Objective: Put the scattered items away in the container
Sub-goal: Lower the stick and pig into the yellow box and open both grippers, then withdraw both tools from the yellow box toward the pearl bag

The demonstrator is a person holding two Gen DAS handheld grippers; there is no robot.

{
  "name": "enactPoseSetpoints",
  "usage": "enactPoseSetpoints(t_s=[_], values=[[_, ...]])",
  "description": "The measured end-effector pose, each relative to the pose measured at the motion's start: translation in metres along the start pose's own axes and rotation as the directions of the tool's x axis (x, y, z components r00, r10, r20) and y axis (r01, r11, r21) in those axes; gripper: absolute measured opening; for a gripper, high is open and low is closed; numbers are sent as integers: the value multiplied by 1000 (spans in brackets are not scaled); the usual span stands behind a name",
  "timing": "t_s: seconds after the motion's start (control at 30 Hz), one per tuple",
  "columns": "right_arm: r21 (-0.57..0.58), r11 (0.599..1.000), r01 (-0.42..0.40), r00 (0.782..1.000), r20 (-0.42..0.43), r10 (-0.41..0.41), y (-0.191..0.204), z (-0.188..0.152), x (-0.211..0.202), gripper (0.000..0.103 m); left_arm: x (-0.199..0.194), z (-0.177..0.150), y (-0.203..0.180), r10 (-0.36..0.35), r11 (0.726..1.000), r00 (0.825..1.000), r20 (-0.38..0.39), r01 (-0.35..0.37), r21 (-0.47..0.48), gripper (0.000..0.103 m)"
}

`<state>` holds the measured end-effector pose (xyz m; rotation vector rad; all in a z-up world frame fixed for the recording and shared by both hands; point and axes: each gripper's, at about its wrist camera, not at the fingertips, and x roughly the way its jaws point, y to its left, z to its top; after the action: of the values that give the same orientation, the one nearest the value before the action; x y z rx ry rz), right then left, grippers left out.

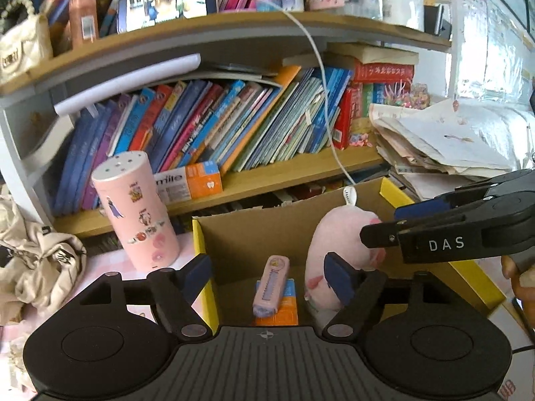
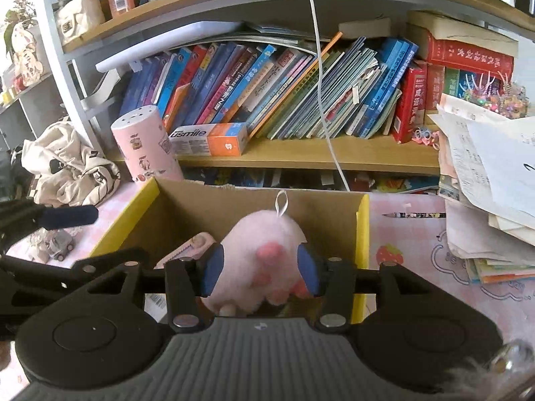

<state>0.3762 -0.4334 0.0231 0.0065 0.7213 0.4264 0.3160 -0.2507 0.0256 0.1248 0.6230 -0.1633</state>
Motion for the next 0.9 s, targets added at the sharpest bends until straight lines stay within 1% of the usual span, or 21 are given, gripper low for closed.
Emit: enactPoseSetpoints(t_s=[0.23, 0.53, 0.7, 0.9], values=[[-12, 1000, 21, 999, 45, -21, 5, -15, -34, 47, -33, -11, -4, 3, 1000, 1000, 27, -3, -12, 78], [-5, 999, 43, 996, 84, -42, 10, -41, -80, 47, -66, -32, -15, -8, 1000, 1000, 30, 8, -13, 79], [-2, 999, 49, 997, 67, -49, 14, -59, -97, 47, -79, -45, -23, -25, 1000, 1000, 19, 25, -15, 79], [-2, 998, 60, 998, 5, -60, 17, -87, -108, 47, -87, -63, -32, -53, 999, 998, -32, 54, 7, 79]])
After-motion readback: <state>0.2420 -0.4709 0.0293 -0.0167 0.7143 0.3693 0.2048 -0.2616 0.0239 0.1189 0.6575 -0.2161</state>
